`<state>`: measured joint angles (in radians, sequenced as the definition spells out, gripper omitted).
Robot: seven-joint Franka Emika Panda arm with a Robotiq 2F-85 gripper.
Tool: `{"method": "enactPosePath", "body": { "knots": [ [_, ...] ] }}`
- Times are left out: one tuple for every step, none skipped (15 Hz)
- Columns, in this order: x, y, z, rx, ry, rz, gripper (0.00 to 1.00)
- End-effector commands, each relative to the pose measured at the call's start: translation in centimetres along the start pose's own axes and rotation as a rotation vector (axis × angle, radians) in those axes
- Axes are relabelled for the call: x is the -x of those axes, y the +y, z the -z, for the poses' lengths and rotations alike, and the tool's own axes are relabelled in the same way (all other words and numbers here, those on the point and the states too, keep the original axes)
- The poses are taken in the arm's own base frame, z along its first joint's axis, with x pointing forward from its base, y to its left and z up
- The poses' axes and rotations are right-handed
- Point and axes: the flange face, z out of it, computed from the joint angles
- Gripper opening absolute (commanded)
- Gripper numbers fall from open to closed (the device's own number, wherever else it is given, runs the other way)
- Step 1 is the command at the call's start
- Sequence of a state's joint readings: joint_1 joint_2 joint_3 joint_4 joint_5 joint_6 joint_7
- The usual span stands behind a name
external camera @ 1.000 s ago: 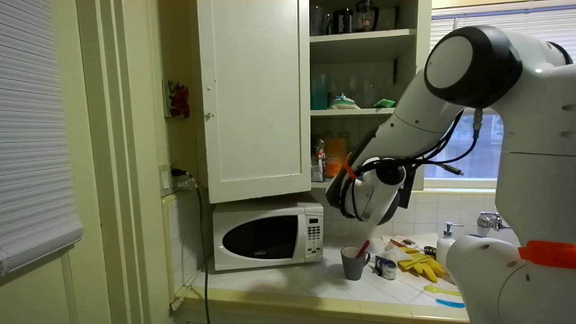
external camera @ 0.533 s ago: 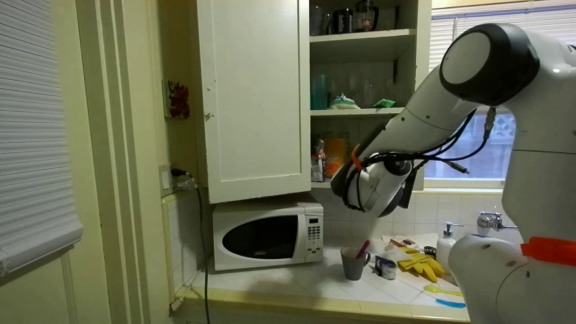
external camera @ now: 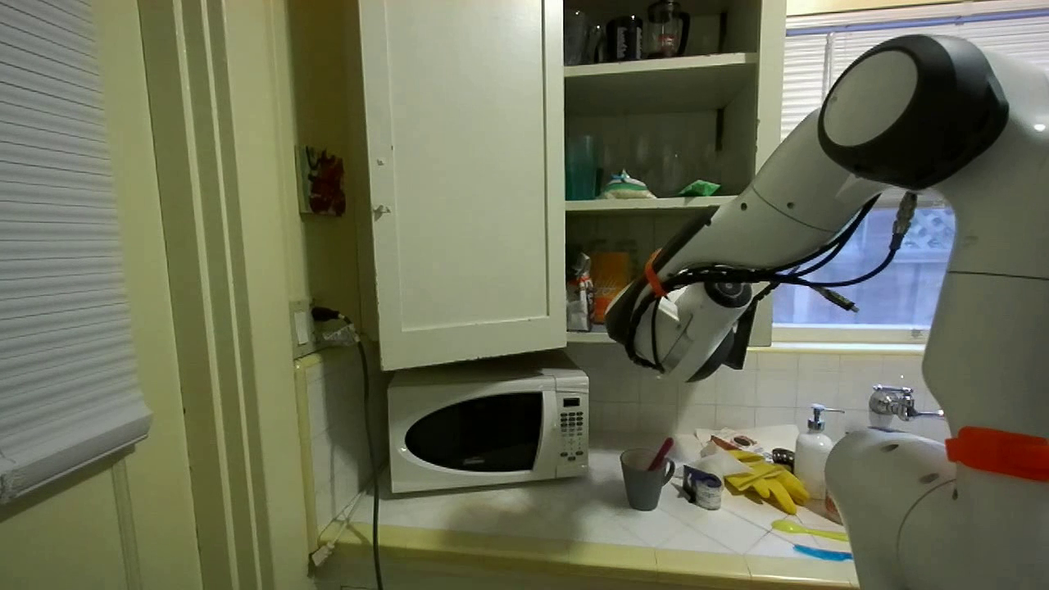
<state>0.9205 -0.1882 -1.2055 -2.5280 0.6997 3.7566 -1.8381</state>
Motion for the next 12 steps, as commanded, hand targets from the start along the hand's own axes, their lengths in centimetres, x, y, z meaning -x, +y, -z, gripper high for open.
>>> {"method": "enactPosePath", "body": {
  "knots": [
    [0.7,1.1,-0.5,-0.060,0.027,0.016,1.00],
    [0.9,1.4,-0.7,-0.065,0.024,0.024,1.00],
    [1.0,1.6,-0.8,-0.070,0.022,0.033,1.00],
    [1.1,1.8,-0.9,-0.074,0.022,0.039,1.00],
    [1.2,2.1,-1.1,-0.080,0.022,0.046,1.00],
    [1.2,2.3,-1.2,-0.086,0.023,0.051,1.00],
    [1.2,2.5,-1.3,-0.088,0.026,0.057,1.00],
    [1.1,2.6,-1.3,-0.090,0.027,0.061,0.98],
    [1.0,2.7,-1.4,-0.092,0.029,0.067,0.93],
    [1.0,2.9,-1.4,-0.094,0.031,0.072,0.90],
    [0.9,3.0,-1.5,-0.097,0.034,0.076,0.80],
    [0.8,3.1,-1.6,-0.099,0.035,0.078,0.77]
  ]
}}
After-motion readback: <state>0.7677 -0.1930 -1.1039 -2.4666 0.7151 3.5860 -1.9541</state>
